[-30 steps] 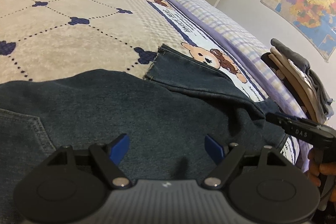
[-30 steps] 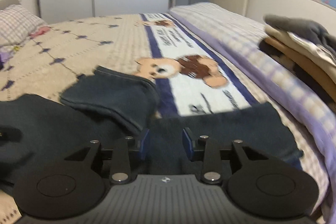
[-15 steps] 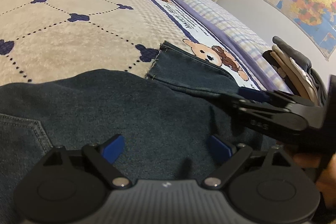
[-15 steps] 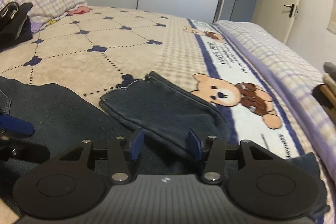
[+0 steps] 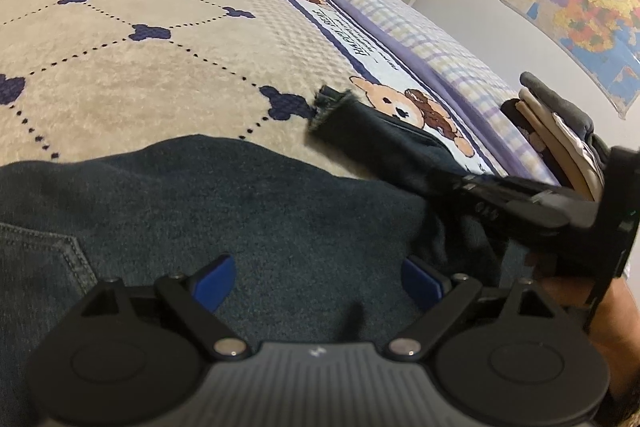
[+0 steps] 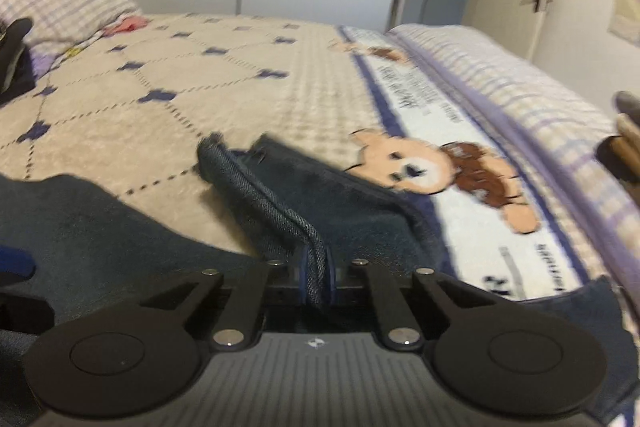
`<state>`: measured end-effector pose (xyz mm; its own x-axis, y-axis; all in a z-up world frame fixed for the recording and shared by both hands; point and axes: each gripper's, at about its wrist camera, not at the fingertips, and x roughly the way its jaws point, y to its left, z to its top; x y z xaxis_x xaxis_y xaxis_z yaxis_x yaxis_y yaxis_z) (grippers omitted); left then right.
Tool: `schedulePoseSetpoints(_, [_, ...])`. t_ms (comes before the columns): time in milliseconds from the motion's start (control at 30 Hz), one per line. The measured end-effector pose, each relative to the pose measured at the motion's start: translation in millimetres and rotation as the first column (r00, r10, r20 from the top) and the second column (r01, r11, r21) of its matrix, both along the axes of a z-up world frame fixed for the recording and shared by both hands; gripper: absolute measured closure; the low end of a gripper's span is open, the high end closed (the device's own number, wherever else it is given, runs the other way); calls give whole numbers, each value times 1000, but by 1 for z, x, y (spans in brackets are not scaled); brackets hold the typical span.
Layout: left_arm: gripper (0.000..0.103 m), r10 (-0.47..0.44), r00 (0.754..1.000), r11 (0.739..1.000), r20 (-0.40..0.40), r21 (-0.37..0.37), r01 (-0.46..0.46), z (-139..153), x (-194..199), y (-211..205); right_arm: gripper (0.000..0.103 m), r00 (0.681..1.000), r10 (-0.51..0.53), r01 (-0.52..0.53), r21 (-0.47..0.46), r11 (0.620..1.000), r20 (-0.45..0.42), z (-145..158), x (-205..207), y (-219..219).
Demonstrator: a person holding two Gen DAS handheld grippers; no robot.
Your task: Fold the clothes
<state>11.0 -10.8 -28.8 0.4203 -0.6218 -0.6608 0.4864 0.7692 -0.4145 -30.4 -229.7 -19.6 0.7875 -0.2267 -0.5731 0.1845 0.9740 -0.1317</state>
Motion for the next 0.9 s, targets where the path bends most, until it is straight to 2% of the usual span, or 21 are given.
schedulePoseSetpoints(167, [12, -19, 1000, 1000, 16, 18, 19, 0, -9, -2, 94, 991, -106, 105, 14, 994, 86, 24, -31, -21])
schedulePoseSetpoints(333, [12, -40, 999, 999, 29, 36, 39, 1, -17, -3, 94, 971, -209, 206, 37, 978, 117, 37, -66, -50])
schedulePoseSetpoints(533, [12, -31, 999, 999, 33, 33, 30, 5, -24, -3, 94, 956, -278, 275, 47, 960, 92, 36, -96, -78])
schedulePoseSetpoints(633, [12, 3, 1000, 999, 24, 46, -4, 9, -30, -3, 95, 951, -299, 294, 72, 953, 76, 31, -106, -88])
schedulePoseSetpoints(767, [12, 30, 999, 999, 19, 11, -30, 14, -43, -2, 95, 948, -312, 304, 108, 946, 65, 26, -115, -96])
schedulePoseSetpoints(900, [12, 14, 1000, 1000, 17, 0, -14, 12, -62, -4, 94, 941, -336, 325, 165, 931, 48, 24, -120, -107])
